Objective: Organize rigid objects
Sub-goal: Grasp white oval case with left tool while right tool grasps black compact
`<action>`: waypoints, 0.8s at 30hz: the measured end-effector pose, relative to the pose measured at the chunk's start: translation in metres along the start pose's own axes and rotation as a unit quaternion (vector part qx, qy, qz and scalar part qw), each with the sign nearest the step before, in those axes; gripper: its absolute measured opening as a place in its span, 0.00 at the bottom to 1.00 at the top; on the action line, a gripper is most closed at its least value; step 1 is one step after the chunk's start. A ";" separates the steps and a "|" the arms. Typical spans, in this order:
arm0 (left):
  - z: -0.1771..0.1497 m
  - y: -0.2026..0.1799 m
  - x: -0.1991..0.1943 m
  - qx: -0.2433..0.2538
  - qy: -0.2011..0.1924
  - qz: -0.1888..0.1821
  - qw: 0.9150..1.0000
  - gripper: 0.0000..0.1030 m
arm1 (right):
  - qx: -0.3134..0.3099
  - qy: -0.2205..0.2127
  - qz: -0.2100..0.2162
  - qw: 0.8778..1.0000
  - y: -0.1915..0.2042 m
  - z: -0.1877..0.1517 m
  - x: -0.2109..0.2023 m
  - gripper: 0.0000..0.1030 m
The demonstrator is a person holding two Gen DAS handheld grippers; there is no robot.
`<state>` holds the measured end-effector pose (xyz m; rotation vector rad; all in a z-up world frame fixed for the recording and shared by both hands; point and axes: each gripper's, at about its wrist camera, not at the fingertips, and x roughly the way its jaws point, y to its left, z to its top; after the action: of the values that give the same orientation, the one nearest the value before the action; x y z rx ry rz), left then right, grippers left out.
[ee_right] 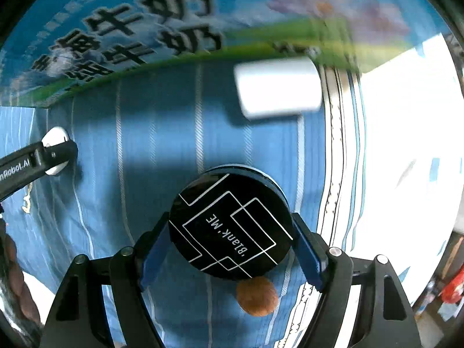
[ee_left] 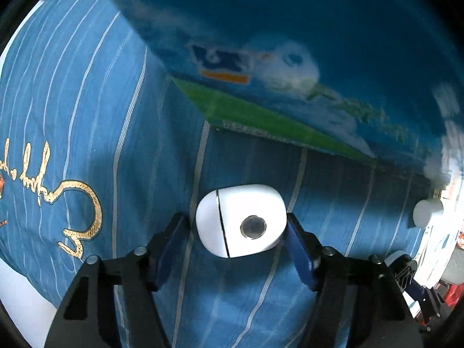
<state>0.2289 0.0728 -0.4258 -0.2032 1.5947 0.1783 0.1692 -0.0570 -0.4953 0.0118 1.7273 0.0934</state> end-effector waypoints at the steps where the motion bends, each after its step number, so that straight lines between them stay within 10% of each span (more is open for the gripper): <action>1: -0.004 0.000 -0.001 0.002 -0.005 0.002 1.000 0.52 | 0.001 0.001 0.001 1.000 -0.002 -0.001 0.000 0.78; 14: -0.109 0.010 0.011 0.001 0.036 -0.031 0.999 0.53 | -0.010 0.030 0.015 0.999 -0.021 -0.030 0.008 0.78; 24: -0.074 0.063 0.021 -0.061 0.080 -0.090 0.991 0.64 | 0.018 0.047 0.044 0.998 -0.019 -0.056 0.017 0.82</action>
<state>0.1413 0.1161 -0.4446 -0.4650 1.7167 0.1206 0.1119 -0.0780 -0.5044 0.1122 1.8227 0.1303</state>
